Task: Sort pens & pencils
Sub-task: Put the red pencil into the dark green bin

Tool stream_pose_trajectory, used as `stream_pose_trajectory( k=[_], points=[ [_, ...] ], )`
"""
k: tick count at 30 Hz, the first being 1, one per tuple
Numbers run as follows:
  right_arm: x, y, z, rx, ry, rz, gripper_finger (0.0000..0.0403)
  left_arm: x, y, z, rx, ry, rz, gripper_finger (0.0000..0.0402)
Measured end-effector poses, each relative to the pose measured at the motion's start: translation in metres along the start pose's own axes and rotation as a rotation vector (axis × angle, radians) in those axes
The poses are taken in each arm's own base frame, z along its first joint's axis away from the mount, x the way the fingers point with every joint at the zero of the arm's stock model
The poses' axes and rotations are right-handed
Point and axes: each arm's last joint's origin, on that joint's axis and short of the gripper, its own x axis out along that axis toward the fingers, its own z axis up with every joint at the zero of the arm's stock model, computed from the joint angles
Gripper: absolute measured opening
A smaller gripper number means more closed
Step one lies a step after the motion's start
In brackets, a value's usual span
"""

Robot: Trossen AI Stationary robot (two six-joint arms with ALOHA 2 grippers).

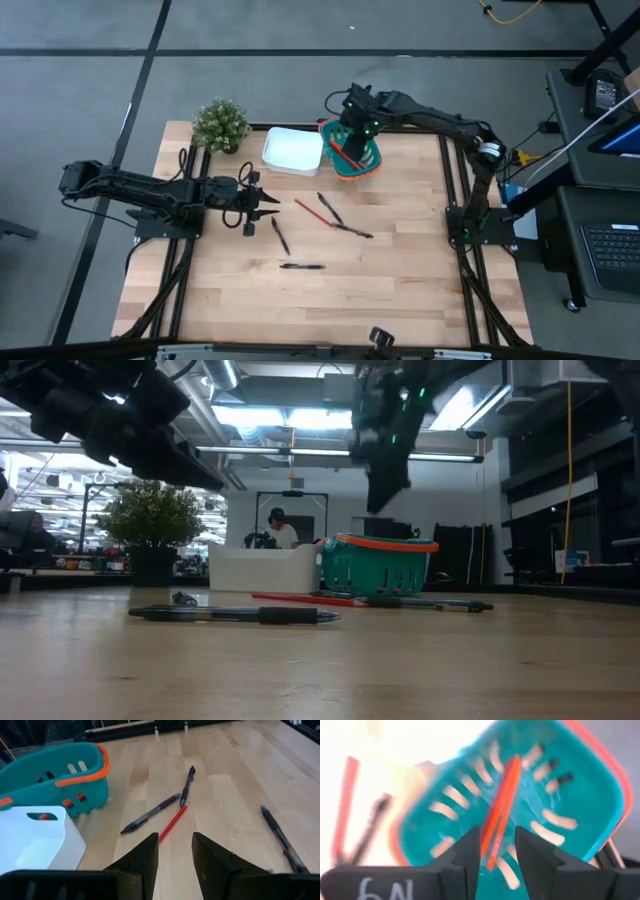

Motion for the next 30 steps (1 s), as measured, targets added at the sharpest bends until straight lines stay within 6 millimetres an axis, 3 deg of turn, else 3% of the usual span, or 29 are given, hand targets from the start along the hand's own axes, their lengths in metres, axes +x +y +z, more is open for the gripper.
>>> stream_pose_trajectory(
  k=[5, 10, 14, 21, 30],
  points=[
    [-0.047, 0.034, -0.004, -0.064, -0.173, 0.011, 0.0122, 0.0, 0.002, 0.001, -0.001, -0.013, 0.009, 0.0112],
    [-0.055, 0.068, -0.033, -0.14, -0.394, 0.012, 0.0122, 0.0, 0.008, -0.001, -0.003, 0.007, 0.031, 0.0112],
    [-0.045, 0.078, -0.064, -0.111, -0.523, 0.049, 0.0122, 0.0, 0.011, -0.002, -0.01, 0.009, 0.018, 0.0112],
    [-0.008, 0.086, -0.11, -0.088, -0.615, 0.091, 0.0122, 0.003, 0.016, -0.003, -0.027, 0.032, 0.017, 0.0112],
    [0.016, 0.106, -0.139, -0.147, -0.719, 0.18, 0.0122, 0.039, 0.024, 0.022, 0.024, 0.295, -0.027, 0.0112]
  ],
)
